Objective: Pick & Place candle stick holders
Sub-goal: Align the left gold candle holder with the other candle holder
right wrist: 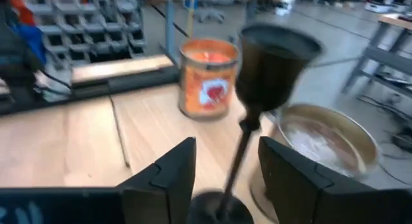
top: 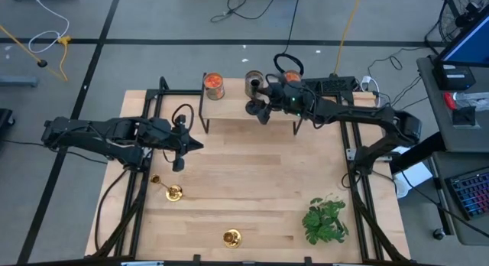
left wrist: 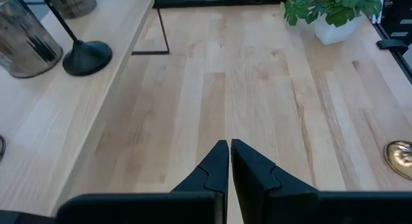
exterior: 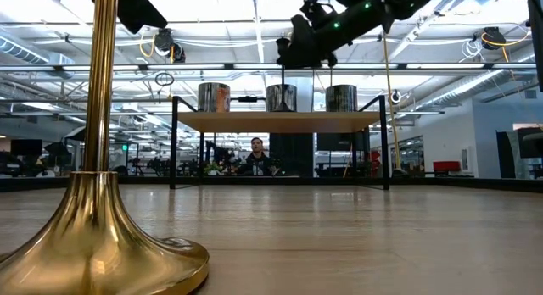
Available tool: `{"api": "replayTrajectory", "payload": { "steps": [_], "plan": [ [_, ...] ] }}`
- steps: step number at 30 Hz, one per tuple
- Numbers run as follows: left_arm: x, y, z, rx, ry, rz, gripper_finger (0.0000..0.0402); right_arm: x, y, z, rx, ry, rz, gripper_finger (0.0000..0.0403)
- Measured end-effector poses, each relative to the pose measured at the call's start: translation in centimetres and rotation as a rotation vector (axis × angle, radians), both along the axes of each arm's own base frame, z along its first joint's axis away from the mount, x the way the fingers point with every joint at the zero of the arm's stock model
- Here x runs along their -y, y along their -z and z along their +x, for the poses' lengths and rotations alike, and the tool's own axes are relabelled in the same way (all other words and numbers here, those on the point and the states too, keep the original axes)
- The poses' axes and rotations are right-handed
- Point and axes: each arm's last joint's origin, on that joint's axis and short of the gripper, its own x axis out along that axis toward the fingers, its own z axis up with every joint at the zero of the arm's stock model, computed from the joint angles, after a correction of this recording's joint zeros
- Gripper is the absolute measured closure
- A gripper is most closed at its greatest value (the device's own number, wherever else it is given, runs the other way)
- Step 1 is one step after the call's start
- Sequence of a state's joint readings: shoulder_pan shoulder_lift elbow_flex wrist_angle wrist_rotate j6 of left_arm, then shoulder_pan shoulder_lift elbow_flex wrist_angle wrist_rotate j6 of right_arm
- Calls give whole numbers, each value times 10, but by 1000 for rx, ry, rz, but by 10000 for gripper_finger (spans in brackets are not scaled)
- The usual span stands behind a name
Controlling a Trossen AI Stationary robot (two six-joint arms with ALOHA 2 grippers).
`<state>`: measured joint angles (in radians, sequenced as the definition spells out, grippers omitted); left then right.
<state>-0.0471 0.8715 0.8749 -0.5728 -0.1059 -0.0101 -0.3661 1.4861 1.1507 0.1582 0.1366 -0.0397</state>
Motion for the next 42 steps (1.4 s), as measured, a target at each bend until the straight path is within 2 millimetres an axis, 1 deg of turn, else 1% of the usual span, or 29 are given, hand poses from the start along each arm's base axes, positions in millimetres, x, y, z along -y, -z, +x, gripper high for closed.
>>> {"api": "replayTrajectory", "payload": {
  "steps": [3, 8, 11, 16, 19, 22, 24, 27, 30, 32, 34, 37, 42],
  "plan": [
    [0, 1, -1, -13, -3, -5, 376, -7, -2, -6, -59, 51, -7, 234],
    [2, -3, -5, -1, 20, 24, 376, -24, -3, -13, -114, 23, 54, 234],
    [3, -14, -8, -7, 34, 69, 375, -38, -3, -9, -118, -22, 65, 235],
    [4, -35, -19, -27, -23, 130, 374, -63, -3, -3, -123, -105, 55, 234],
    [6, -44, -27, -63, -16, 125, 359, -78, -3, -1, -134, -159, 30, 232],
    [6, -46, -34, -112, -82, 131, 328, -89, -3, 1, -140, -206, 3, 232],
    [4, -44, -40, -175, -159, 140, 303, -95, -4, 2, -136, -227, -13, 232],
    [1, -41, -58, -308, -291, 131, 271, -101, -5, 3, -136, -251, -26, 232],
    [-1, -32, -76, -459, -435, 44, 252, -105, -5, 3, -136, -264, -27, 232],
    [0, -27, -84, -549, -490, -51, 249, -107, -5, 3, -132, -270, -34, 232],
    [5, -20, -83, -599, -473, -149, 250, -108, -5, 3, -135, -277, -47, 232],
    [13, -10, -83, -711, -359, -270, 256, -108, -5, 3, -135, -277, -47, 232],
    [27, 9, -85, -856, -281, -372, 270, -108, -5, 3, -135, -276, -45, 232]
  ]
}}
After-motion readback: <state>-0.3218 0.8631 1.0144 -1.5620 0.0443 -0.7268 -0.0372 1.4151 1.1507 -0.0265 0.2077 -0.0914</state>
